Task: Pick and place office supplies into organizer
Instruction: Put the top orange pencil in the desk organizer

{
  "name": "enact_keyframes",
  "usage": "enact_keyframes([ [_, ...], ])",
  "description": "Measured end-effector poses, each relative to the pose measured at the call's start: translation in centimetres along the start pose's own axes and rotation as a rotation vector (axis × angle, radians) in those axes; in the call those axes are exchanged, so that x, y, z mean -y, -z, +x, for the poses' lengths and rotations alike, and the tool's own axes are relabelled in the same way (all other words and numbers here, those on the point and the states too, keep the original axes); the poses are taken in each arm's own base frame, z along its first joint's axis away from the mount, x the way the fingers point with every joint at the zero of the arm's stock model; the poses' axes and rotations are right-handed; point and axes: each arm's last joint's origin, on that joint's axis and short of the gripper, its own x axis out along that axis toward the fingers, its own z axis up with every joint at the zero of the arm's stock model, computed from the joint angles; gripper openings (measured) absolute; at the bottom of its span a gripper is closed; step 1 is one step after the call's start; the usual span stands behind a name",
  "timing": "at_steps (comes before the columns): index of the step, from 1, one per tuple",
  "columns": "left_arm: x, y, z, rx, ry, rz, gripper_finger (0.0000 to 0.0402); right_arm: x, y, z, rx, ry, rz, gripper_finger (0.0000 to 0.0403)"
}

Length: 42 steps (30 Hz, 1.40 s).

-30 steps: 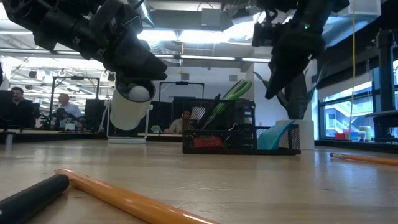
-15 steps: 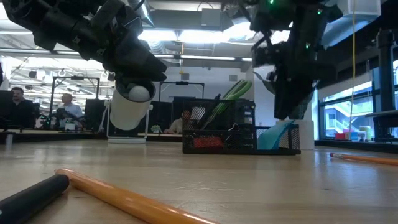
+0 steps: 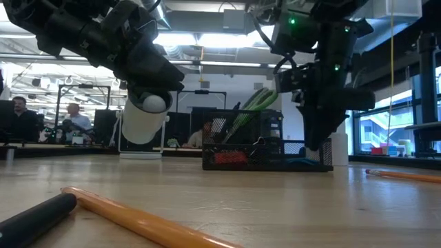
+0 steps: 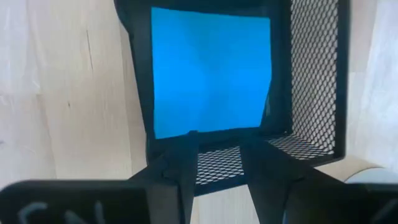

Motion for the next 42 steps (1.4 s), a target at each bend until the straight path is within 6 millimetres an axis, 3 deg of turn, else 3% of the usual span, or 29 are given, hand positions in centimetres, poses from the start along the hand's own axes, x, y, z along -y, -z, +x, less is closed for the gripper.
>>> enact_keyframes([
  [4, 0.0, 0.0, 0.0, 0.0, 0.0, 0.0, 0.013, 0.1, 0.0, -0.5, 0.007, 0.0, 0.031, 0.0123],
  [9, 0.0, 0.0, 0.0, 0.0, 0.0, 0.0, 0.013, 0.3, -0.1, -3.5, 0.11, -0.011, 0.147, 0.0123],
  [15, 0.0, 0.0, 0.0, 0.0, 0.0, 0.0, 0.013, -1.4, 1.7, -7.4, 0.12, -0.109, 0.437, 0.0123],
  [21, 0.0, 0.0, 0.0, 0.0, 0.001, 0.0, 0.013, -3.5, 3.4, -9.0, 0.073, -0.128, 0.493, 0.0123],
  [25, 0.0, 0.0, 0.0, -0.001, 0.001, 0.001, 0.013, -4.6, 4.0, -8.6, 0.061, -0.126, 0.489, 0.0123],
  [32, 0.0, 0.0, 0.0, -0.001, 0.002, 0.001, 0.013, -5.1, 6.3, -4.8, -0.021, -0.06, 0.539, 0.0123],
  [35, 0.0, 0.0, 0.0, -0.002, 0.003, -0.002, 0.013, -5.0, 6.9, -4.1, -0.023, -0.059, 0.548, 0.0123],
  [42, 0.0, 0.0, 0.0, -0.001, 0.003, -0.002, 0.013, -5.1, 7.1, -2.6, -0.001, -0.13, 0.58, 0.0123],
])
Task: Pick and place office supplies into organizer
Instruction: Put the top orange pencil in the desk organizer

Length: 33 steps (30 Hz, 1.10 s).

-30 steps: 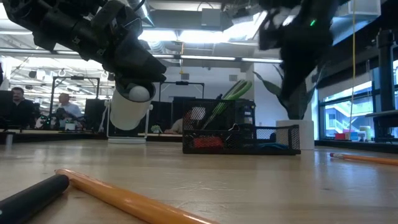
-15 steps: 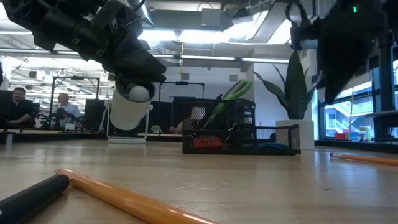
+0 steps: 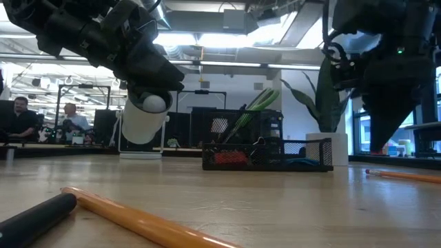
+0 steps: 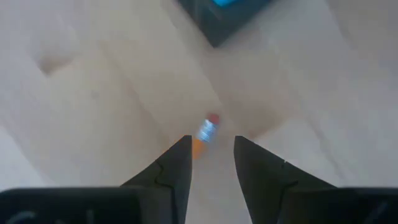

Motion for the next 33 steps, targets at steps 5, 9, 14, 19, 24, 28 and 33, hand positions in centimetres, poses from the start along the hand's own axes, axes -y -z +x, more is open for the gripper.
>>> enact_keyframes([
  [5, 0.0, 0.0, 0.0, -0.001, 0.0, 0.0, 0.013, 0.0, 0.3, 1.1, 0.031, -0.064, 0.035, 0.0123],
  [9, 0.0, 0.0, 0.0, 0.0, 0.0, 0.0, 0.013, 0.5, 0.9, 1.7, 0.012, -0.043, 0.068, 0.0123],
  [14, 0.0, 0.0, 0.0, 0.0, 0.0, 0.0, 0.013, 0.4, 1.5, 2.4, 0.035, -0.079, 0.07, 0.0123],
  [19, 0.0, 0.0, 0.0, -0.001, 0.0, 0.0, 0.013, -0.3, 2.1, 3.3, 0.025, -0.06, 0.006, 0.0123],
  [24, 0.0, 0.0, 0.0, 0.0, 0.0, 0.0, 0.013, -0.6, 2.5, 4.3, 0.011, 0.008, -0.024, 0.0122],
  [28, 0.0, 0.0, 0.0, -0.001, 0.0, -0.002, 0.013, -1.1, 2.6, 4.3, 0.025, 0.026, -0.05, 0.0107],
  [33, 0.0, 0.0, 0.0, -0.001, 0.0, -0.025, 0.013, -2.0, 2.7, 3.9, 0.035, 0.009, -0.134, 0.0045],
])
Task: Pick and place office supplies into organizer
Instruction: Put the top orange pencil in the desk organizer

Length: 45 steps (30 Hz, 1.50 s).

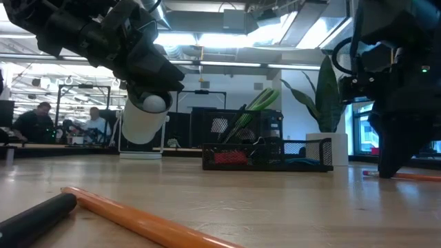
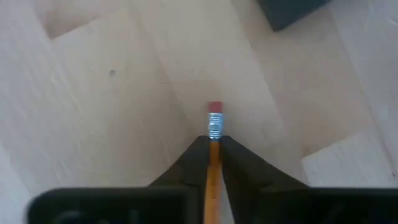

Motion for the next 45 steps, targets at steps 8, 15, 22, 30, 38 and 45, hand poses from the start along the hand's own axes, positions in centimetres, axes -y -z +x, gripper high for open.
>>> enact_keyframes([
  [8, 0.0, 0.0, 0.0, -0.002, 0.003, -0.026, 0.013, -1.0, 0.0, 0.6, 0.039, -0.026, -0.077, 0.0022],
  [15, 0.0, 0.0, 0.0, -0.002, 0.003, -0.026, 0.013, -3.0, -1.3, 2.0, 0.177, -0.163, -0.161, 0.001],
  [22, 1.0, 0.9, 0.1, -0.053, 0.079, 0.054, 0.013, -5.3, -3.6, 3.8, 0.287, -0.253, -0.286, 0.0005],
  [30, 3.0, 3.6, 2.3, -0.107, 0.022, 0.174, 0.013, -7.5, -7.7, 5.7, 0.364, -0.255, -0.402, 0.0004],
  [38, 6.0, 5.8, 5.7, -0.214, 0.024, 0.345, 0.0133, -7.3, -9.0, 6.2, 0.379, -0.238, -0.389, 0.0004],
  [45, 7.6, 5.2, 7.7, -0.264, 0.007, 0.318, 0.0167, -7.3, -9.1, 6.3, 0.384, -0.233, -0.359, 0.0004],
])
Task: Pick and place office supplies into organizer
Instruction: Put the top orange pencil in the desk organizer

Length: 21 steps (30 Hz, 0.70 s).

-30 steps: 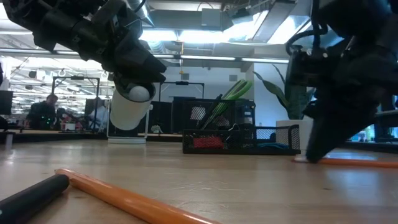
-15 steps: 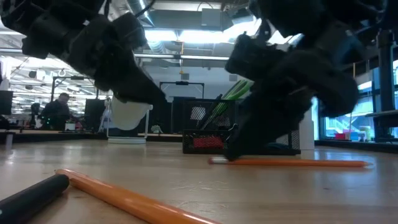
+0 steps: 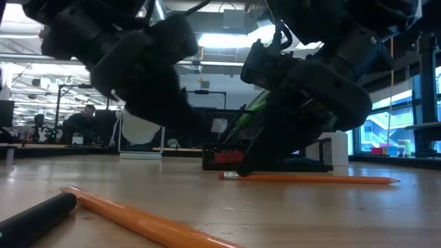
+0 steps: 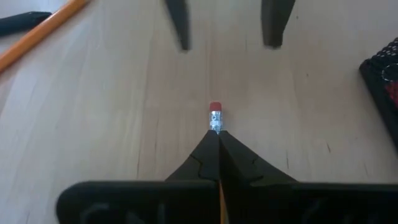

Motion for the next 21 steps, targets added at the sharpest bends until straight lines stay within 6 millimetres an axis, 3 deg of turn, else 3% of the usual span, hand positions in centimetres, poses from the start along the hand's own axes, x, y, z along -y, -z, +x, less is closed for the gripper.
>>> enact_keyframes([
  [10, 0.9, 0.4, 3.0, -0.144, -0.059, -0.01, 0.0184, 0.0, -0.1, 0.1, 0.012, 0.002, 0.003, 0.0004],
  [21, 1.4, 0.1, 4.5, -0.129, -0.071, -0.02, 0.0172, 0.0, -0.1, 0.1, 0.019, 0.001, 0.002, 0.0004],
])
